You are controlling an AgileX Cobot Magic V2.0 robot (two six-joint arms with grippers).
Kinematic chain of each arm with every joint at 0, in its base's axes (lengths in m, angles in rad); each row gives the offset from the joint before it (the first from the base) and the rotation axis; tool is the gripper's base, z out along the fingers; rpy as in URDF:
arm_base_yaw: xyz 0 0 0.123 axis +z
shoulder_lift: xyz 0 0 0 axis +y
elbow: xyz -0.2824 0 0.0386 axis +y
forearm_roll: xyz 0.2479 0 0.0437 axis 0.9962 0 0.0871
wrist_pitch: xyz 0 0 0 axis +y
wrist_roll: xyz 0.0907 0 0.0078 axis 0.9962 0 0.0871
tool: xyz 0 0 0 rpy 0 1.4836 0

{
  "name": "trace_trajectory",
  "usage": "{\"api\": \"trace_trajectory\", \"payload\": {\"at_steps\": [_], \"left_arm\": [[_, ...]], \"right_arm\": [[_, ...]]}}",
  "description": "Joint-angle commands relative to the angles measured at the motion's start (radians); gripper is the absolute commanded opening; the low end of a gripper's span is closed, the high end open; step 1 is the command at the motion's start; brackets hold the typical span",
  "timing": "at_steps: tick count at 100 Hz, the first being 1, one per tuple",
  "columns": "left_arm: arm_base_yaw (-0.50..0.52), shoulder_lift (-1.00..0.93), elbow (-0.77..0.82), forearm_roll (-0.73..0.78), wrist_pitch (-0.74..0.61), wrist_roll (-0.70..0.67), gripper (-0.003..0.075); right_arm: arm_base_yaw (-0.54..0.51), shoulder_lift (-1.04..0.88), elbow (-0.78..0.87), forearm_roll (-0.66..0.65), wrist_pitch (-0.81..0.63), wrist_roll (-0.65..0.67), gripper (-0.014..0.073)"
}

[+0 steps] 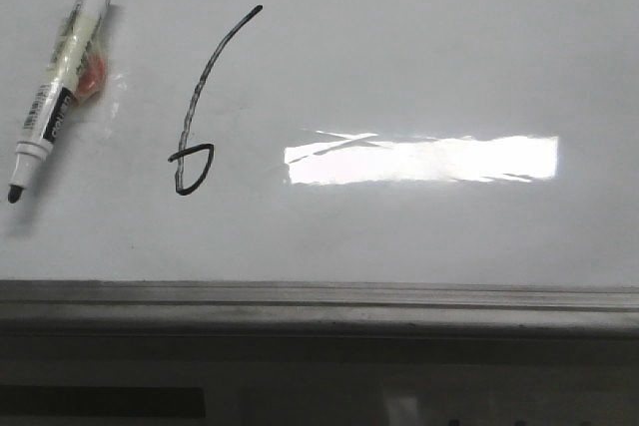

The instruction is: Write number 6 on whiteboard

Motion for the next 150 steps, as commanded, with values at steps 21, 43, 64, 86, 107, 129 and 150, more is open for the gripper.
{"api": "trace_trajectory", "payload": {"at_steps": [21,43,64,86,107,129,150], "left_arm": [[0.002,-0.028,0.024,-0.008,-0.069,-0.011,-0.002],[0.002,-0.028,0.024,-0.008,-0.069,-0.011,-0.002],[0.002,-0.028,0.024,-0.008,-0.069,-0.011,-0.002],[0.002,-0.028,0.024,-0.008,-0.069,-0.011,-0.002],[0.002,-0.028,0.024,-0.008,-0.069,-0.011,-0.002],[0.002,-0.028,0.024,-0.008,-0.069,-0.011,-0.002],[0.002,-0.028,0.024,-0.008,-0.069,-0.011,-0.002]], "right_arm": [[-0.268,0.007,-0.013,-0.008,-0.087,-0.012,-0.0065],[-0.607,0.007,-0.013,-0.008,-0.087,-0.012,-0.0065],[-0.838,0.001,-0.003,-0.008,-0.087,-0.012,-0.0065],[-0.854,-0.206,0.124,-0.169,-0.085,0.049,-0.0065],[-0.951,-0.329,0.231,-0.197,0.0,0.169,-0.0065],[-0.979,-0.34,0.231,-0.195,0.286,0.169,-0.0065],[-0.979,-0.34,0.231,-0.195,0.306,0.169,-0.0065]]}}
